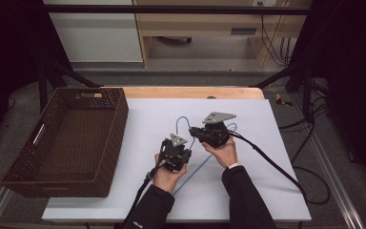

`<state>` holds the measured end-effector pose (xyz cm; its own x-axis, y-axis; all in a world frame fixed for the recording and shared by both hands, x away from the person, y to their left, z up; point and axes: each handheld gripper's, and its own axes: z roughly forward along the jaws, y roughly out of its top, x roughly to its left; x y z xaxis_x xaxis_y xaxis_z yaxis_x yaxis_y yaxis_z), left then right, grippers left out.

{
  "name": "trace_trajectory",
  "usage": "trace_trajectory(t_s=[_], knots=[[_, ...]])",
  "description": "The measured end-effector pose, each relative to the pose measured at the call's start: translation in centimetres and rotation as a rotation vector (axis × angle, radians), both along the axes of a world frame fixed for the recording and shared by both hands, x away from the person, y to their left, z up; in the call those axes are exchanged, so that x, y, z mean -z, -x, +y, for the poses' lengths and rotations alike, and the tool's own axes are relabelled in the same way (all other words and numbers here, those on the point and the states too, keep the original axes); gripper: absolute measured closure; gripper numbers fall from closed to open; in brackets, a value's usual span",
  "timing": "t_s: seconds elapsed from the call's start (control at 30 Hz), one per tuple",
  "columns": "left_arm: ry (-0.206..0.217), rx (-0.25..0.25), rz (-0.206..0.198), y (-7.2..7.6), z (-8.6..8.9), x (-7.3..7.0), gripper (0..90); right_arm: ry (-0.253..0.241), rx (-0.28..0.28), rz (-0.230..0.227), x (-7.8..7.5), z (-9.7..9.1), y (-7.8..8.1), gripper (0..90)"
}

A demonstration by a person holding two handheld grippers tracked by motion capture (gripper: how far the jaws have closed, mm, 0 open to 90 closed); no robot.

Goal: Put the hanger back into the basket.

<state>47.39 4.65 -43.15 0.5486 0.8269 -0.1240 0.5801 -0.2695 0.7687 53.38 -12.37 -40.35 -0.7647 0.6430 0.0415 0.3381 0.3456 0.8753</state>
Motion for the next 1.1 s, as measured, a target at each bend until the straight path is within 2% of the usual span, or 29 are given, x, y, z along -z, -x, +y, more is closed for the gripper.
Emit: trace_trajectory(t_s=[0.13,0.3,0.47,0.7,0.83,0.9,0.93,1.1], knots=[[0.009,0.003,-0.024,0.3,0.2,-0.6,87.5,-0.034,0.013,-0.028,-1.0,-1.3,1.1,74.9],[0.012,0.008,-0.053,0.6,0.5,-1.8,87.5,-0.082,0.035,-0.036,-2.1,-3.7,2.6,65.6],[-0.004,0.015,-0.078,0.7,0.8,-3.1,87.5,-0.111,0.069,-0.04,-2.5,-6.2,4.2,50.2],[-0.023,0.046,-0.105,0.7,1.7,-5.1,87.5,-0.135,0.152,-0.046,-1.8,-9.0,6.1,25.2],[-0.048,0.074,-0.126,0.8,2.2,-6.3,87.5,-0.131,0.184,-0.036,-1.3,-10.2,7.0,16.8],[-0.032,0.095,-0.118,0.9,2.6,-6.9,87.5,-0.14,0.191,-0.029,-1.2,-10.8,7.5,13.4],[-0.034,0.098,-0.128,0.9,2.7,-7.2,87.5,-0.138,0.2,-0.026,-1.1,-11.0,7.7,11.3],[-0.066,0.125,-0.143,1.1,3.8,-8.5,87.5,-0.145,0.225,-0.02,-0.7,-12.3,8.9,7.7]])
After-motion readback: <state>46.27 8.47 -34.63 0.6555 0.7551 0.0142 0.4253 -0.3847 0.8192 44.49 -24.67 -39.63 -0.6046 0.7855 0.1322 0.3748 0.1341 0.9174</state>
